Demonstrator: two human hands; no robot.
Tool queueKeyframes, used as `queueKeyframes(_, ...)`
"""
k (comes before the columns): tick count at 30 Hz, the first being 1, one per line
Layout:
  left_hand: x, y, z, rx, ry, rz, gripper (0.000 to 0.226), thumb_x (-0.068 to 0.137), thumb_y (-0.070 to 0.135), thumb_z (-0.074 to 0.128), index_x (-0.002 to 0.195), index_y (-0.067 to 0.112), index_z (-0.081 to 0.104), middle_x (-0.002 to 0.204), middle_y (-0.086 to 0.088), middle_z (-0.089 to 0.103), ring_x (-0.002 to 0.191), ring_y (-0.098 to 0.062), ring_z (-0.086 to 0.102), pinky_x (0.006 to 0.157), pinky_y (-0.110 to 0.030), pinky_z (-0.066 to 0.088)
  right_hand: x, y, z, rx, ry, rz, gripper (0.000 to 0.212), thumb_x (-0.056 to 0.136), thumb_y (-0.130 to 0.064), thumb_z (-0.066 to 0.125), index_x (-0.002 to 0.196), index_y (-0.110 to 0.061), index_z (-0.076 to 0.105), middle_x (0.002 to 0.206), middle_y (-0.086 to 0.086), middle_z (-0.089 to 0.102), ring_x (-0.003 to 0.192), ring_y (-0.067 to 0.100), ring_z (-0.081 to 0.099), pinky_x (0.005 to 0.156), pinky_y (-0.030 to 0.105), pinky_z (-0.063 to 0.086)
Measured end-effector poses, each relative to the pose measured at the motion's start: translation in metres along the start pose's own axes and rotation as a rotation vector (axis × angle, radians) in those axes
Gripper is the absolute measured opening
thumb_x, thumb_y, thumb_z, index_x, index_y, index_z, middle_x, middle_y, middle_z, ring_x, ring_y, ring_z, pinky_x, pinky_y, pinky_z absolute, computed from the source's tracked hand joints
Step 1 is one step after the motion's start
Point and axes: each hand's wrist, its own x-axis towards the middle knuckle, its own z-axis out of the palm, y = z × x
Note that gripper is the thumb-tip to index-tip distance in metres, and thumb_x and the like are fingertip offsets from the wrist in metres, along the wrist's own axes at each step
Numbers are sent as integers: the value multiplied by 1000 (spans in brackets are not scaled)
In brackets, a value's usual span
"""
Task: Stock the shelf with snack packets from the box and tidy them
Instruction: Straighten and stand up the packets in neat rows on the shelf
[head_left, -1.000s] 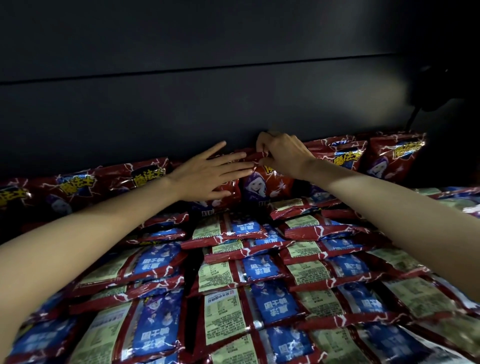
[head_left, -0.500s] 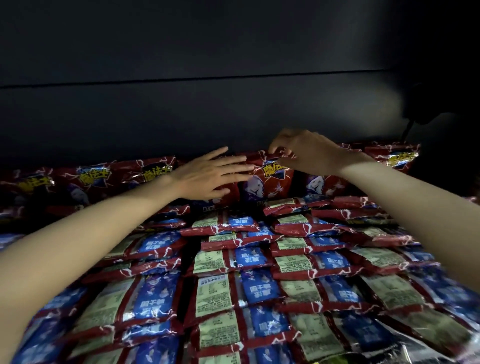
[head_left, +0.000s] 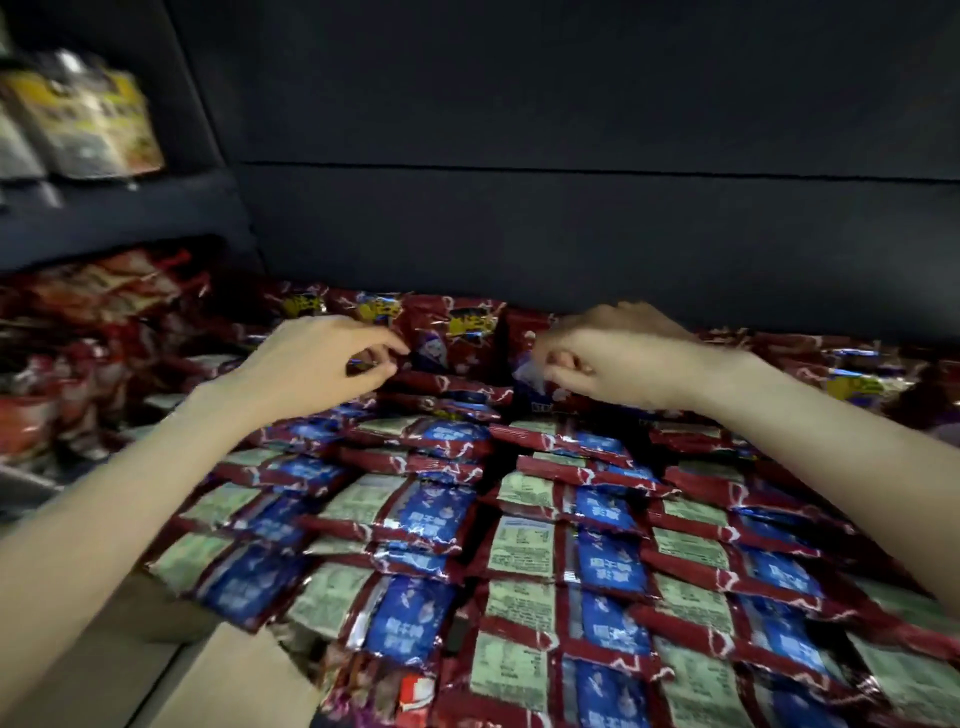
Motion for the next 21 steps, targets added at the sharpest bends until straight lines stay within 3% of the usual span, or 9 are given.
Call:
queueKeyframes(6, -38, -78, 15, 48, -91, -106, 31, 87, 35, 62, 117, 26, 63, 111, 4, 65, 103, -21, 58, 88, -32, 45, 64, -27, 39, 5, 7, -82, 33, 96, -40, 47, 127, -29, 51, 130, -4, 54, 116, 20, 52, 85, 32, 44)
queueKeyframes(9, -34, -102, 26, -15, -141, -118, 39, 88, 39, 60, 125, 29, 57, 121, 4, 60, 110, -19, 56, 93, -34, 46, 90, -33, 59, -3, -96, -50, 37, 92, -48, 52, 123, -27, 48, 124, -2, 56, 110, 21, 53, 77, 31, 41)
queueKeyframes(12, -15, -112, 38, -9, -167, -5, 42, 88, 46, 55, 127, 33, 53, 125, 8, 56, 113, -14, 53, 93, -38, 48, 105, -35, 72, 28, -158, -9, 35, 91, -47, 56, 115, -23, 48, 115, -1, 59, 101, 21, 56, 74, 31, 44)
queueKeyframes(15, 13, -109, 48, 34, -257, 118, 46, 87, 46, 59, 129, 33, 47, 131, 12, 52, 114, -12, 52, 96, -32, 43, 118, -32, 77, 33, -62, 19, 22, 95, -31, 53, 114, -19, 50, 112, 2, 63, 99, 24, 60, 71, 30, 41)
queueKeyframes(18, 35, -114, 60, 83, -383, 66, 47, 93, 39, 55, 135, 34, 35, 133, 10, 52, 83, -7, 56, 72, -25, 41, 131, -28, 80, 28, 59, 106, 18, 97, -23, 48, 113, -14, 48, 103, 7, 66, 91, 30, 64, 70, 34, 47)
queueKeyframes(20, 44, -127, 65, 67, -335, 69, 43, 96, 31, 51, 135, 35, 34, 124, 3, 60, 65, -3, 50, 68, -25, 39, 137, -27, 85, 101, 100, 179, 18, 97, -21, 49, 113, -13, 47, 99, 10, 65, 87, 33, 64, 72, 41, 51)
queueKeyframes(21, 48, -136, 65, 47, -301, 71, 43, 95, 29, 52, 135, 35, 36, 122, 1, 61, 68, -5, 54, 69, -27, 42, 140, -26, 88, 122, 119, 212, 18, 97, -21, 49, 112, -13, 45, 97, 12, 65, 85, 35, 63, 72, 43, 52)
